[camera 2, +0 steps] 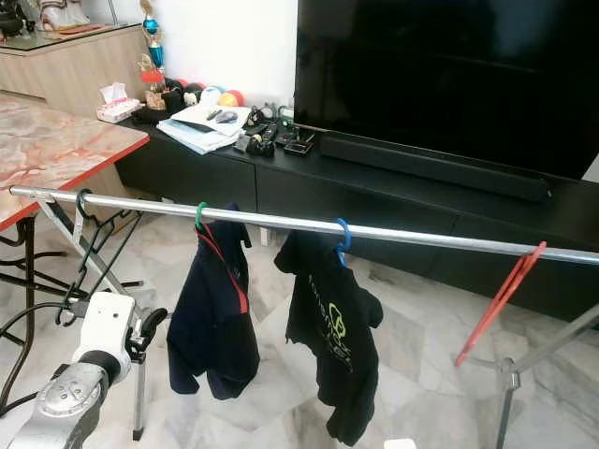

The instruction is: Hang hanger

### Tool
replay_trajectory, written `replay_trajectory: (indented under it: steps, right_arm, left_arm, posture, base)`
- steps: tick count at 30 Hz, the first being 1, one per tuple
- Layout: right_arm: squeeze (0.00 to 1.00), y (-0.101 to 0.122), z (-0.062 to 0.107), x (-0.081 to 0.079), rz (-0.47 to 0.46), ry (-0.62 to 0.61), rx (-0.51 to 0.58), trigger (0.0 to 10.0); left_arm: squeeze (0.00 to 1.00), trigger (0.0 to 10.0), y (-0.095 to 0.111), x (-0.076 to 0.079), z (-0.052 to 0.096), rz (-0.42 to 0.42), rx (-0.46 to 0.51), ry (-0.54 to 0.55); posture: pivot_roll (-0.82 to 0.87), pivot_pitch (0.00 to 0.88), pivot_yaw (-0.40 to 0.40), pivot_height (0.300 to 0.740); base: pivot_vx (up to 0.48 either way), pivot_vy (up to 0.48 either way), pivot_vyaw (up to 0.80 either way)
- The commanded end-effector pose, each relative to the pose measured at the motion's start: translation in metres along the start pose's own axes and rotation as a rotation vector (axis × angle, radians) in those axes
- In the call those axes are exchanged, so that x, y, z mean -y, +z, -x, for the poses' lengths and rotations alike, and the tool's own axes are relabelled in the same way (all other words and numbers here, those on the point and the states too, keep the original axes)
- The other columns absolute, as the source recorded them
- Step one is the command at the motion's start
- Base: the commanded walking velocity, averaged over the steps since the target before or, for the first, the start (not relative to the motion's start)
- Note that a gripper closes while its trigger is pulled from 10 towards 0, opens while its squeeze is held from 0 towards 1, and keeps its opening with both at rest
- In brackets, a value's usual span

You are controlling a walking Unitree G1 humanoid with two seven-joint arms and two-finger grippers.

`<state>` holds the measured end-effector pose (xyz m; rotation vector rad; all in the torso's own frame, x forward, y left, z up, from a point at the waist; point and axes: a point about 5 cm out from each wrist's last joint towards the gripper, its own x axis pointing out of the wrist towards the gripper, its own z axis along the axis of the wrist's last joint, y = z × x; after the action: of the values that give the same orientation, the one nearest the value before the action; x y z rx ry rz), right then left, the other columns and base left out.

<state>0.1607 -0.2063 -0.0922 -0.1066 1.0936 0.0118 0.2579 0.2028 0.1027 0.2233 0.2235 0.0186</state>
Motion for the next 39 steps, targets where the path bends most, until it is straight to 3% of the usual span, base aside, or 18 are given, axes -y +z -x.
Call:
replay_trajectory:
  steps: [1,17,24,28,35,36,39]
  right_arm:
    - [0.00,-0.001,0.000,0.002,-0.002,-0.004,-0.005,10.0]
    - [0.00,0.000,0.000,0.002,0.017,0.000,-0.006,10.0]
    - [0.00,0.000,0.000,0.002,0.018,0.001,-0.007,10.0]
    - [0.00,0.000,0.000,0.002,0.019,0.002,-0.007,10.0]
    - [0.00,0.001,0.000,0.001,0.019,0.003,-0.005,10.0]
    - [0.00,0.001,0.000,0.001,0.017,0.003,-0.005,10.0]
    - [0.00,0.001,0.000,0.001,0.017,0.003,-0.004,10.0]
  left_arm:
    - [0.00,10.0,0.002,0.001,0.000,0.009,0.022,-0.023]
    - [0.00,10.0,0.008,0.004,0.000,0.030,0.067,-0.065]
    - [0.00,10.0,0.012,0.004,0.003,0.029,0.094,-0.078]
    - [0.00,10.0,0.012,0.002,0.004,0.046,0.066,-0.103]
    - [0.00,10.0,0.009,0.004,0.004,-0.004,0.017,-0.180]
    - [0.00,10.0,0.001,0.002,0.001,-0.036,-0.042,-0.140]
    - [0.00,10.0,-0.005,-0.001,-0.003,-0.042,-0.090,-0.099]
  posture:
    - [0.13,0.000,-0.054,0.740]
    - [0.13,0.000,-0.056,0.740]
    - [0.13,0.000,-0.055,0.740]
    - [0.14,0.000,-0.056,0.740]
    - [0.13,0.000,-0.053,0.740]
    - [0.13,0.000,-0.052,0.740]
    - [0.13,0.000,-0.053,0.740]
  base:
    - [0.274,0.000,0.00]
    - [0.288,0.000,0.00]
    - [0.000,0.000,0.00]
    - [0.000,0.000,0.00]
    - [0.000,0.000,0.00]
    - [0.000,0.000,0.00]
    - [0.000,0.000,0.00]
